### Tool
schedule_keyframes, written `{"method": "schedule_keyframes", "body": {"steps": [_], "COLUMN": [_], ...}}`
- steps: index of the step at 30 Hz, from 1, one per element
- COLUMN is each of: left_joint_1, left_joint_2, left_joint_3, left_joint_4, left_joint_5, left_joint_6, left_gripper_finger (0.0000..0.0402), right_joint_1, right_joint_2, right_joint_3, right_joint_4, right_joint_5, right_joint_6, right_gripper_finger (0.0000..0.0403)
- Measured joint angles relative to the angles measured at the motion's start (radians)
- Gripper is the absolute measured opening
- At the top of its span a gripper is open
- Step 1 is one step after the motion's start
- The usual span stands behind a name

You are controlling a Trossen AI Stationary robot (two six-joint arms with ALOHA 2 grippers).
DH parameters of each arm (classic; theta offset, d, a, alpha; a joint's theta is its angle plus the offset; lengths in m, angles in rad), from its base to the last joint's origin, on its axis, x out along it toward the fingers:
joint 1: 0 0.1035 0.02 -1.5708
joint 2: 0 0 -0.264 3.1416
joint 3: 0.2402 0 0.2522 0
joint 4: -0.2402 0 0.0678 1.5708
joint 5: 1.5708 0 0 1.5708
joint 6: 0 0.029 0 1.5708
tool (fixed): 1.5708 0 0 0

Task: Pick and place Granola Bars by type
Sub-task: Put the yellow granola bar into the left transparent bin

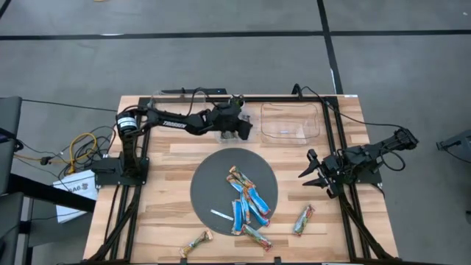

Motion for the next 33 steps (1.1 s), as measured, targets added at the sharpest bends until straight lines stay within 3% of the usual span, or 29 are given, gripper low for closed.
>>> {"method": "schedule_keyframes", "body": {"steps": [6,12,18,21,25,29,33], "left_joint_1": [-0.076,-0.198,-0.334,-0.399,-0.483,-0.562,-0.644], "left_joint_2": [0.000,0.000,-0.033,-0.079,-0.146,-0.203,-0.244], "left_joint_3": [0.000,0.000,0.000,0.000,0.001,0.001,0.001], "left_joint_4": [0.122,0.188,0.151,0.053,-0.126,-0.277,-0.432], "left_joint_5": [0.156,0.294,0.346,0.285,0.060,-0.110,-0.165], "left_joint_6": [0.147,0.394,0.585,0.665,0.753,0.747,0.658], "left_gripper_finger": [0.0100,0.0100,0.0100,0.0100,0.0100,0.0100,0.0100], "right_joint_1": [0.000,0.000,0.000,0.000,0.000,0.000,0.000], "right_joint_2": [0.000,0.000,0.000,0.000,0.000,0.000,0.000], "right_joint_3": [0.000,0.000,0.000,0.000,0.000,0.000,0.000], "right_joint_4": [0.000,0.000,0.000,0.000,0.000,0.000,0.000], "right_joint_5": [0.000,0.000,0.000,0.000,0.000,0.000,0.000], "right_joint_6": [0.000,0.000,0.000,0.000,0.000,0.000,0.000], "right_gripper_finger": [0.0139,0.0137,0.0139,0.0137,0.0138,0.0139,0.0137]}}
